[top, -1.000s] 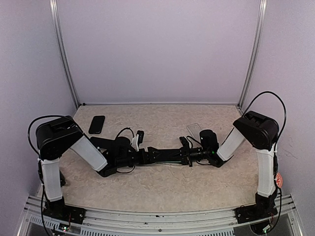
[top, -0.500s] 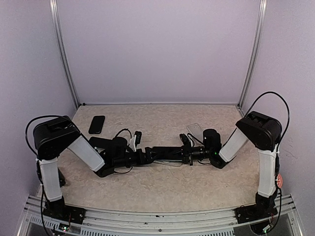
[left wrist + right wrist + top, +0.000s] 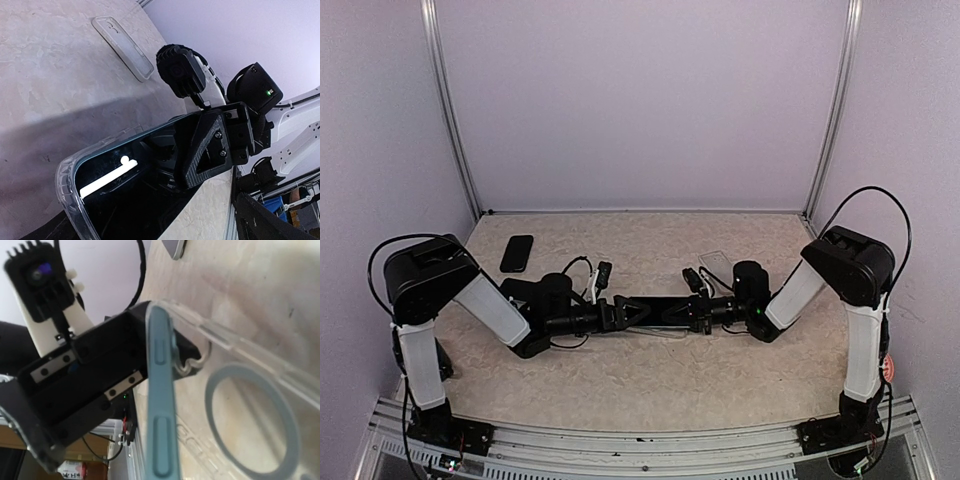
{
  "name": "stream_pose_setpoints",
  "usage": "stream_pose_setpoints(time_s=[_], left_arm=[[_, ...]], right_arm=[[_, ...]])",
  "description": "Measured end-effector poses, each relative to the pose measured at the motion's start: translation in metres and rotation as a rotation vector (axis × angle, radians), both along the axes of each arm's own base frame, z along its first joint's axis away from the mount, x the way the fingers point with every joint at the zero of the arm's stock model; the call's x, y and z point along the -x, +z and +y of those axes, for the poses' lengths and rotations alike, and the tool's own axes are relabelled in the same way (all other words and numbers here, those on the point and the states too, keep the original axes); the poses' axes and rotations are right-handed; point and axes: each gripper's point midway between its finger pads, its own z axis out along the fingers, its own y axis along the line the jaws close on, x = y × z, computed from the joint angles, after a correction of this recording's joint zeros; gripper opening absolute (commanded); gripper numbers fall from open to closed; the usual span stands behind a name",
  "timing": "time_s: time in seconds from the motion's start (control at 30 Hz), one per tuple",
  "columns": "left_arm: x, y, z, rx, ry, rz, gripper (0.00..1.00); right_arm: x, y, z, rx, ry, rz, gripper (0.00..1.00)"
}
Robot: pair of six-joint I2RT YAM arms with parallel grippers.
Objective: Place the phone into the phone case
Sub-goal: Install the phone on the phone case.
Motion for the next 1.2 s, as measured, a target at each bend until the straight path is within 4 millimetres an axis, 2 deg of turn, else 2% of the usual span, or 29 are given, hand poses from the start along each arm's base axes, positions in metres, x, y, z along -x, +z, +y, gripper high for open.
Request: stream_pose_setpoints(time_s=[0.47, 0.87, 1.2], left_arm=[[0.013, 0.001, -0.010, 0.063, -0.091, 0.037, 0.80], [0.013, -0.004, -0.010, 0.066, -0.090, 0.067, 0.51], [0.015, -0.018, -0.009, 0.056, -0.092, 0.113, 0.37]], right_arm=[[0.016, 0.008, 0.008, -0.033, 0.067, -0.039, 0.00], [0.019, 0.005, 0.008, -0.025, 0.094, -0.121, 0.00], [0.021, -0.003, 0.007, 0.006, 0.108, -0.137, 0.11]])
